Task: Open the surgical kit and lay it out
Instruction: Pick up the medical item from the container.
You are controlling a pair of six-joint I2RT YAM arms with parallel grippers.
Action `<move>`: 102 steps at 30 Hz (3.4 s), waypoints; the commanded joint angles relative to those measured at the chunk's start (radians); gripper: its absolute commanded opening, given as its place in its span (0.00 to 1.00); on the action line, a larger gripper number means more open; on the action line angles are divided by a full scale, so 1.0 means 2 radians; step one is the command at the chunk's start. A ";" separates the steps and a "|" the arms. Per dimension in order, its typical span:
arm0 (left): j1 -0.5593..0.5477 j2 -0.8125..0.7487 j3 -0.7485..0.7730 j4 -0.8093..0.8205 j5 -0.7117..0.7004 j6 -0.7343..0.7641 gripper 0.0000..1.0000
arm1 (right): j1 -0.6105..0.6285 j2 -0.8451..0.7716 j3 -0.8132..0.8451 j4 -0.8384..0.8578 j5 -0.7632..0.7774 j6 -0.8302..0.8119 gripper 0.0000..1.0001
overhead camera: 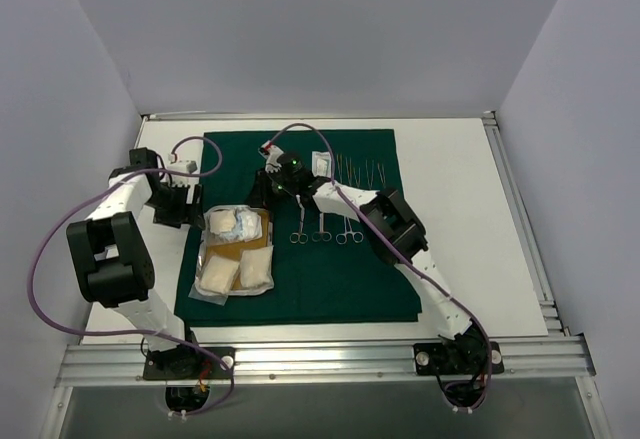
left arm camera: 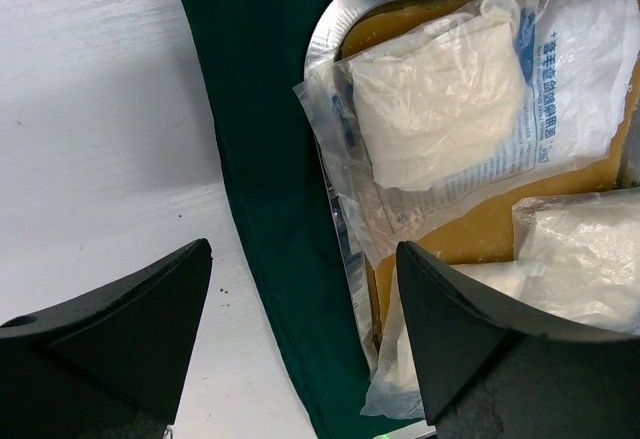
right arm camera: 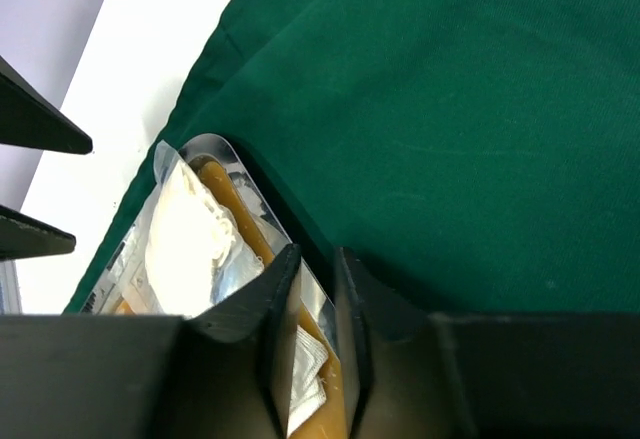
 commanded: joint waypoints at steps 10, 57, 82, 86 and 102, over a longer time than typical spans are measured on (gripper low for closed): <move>0.000 0.047 0.058 0.027 0.061 0.008 0.58 | -0.004 -0.065 -0.046 0.085 -0.038 0.020 0.29; -0.031 0.087 0.088 0.019 0.017 -0.017 0.42 | 0.040 -0.159 -0.113 -0.012 0.090 -0.010 0.44; -0.051 0.113 0.084 0.031 -0.019 -0.020 0.42 | 0.045 -0.110 -0.079 -0.053 0.078 0.034 0.37; -0.051 0.112 0.084 0.030 -0.018 -0.018 0.41 | 0.045 -0.090 -0.065 -0.049 0.064 0.042 0.36; -0.051 0.109 0.091 0.027 -0.019 -0.017 0.42 | 0.045 -0.105 -0.060 -0.036 0.067 0.033 0.04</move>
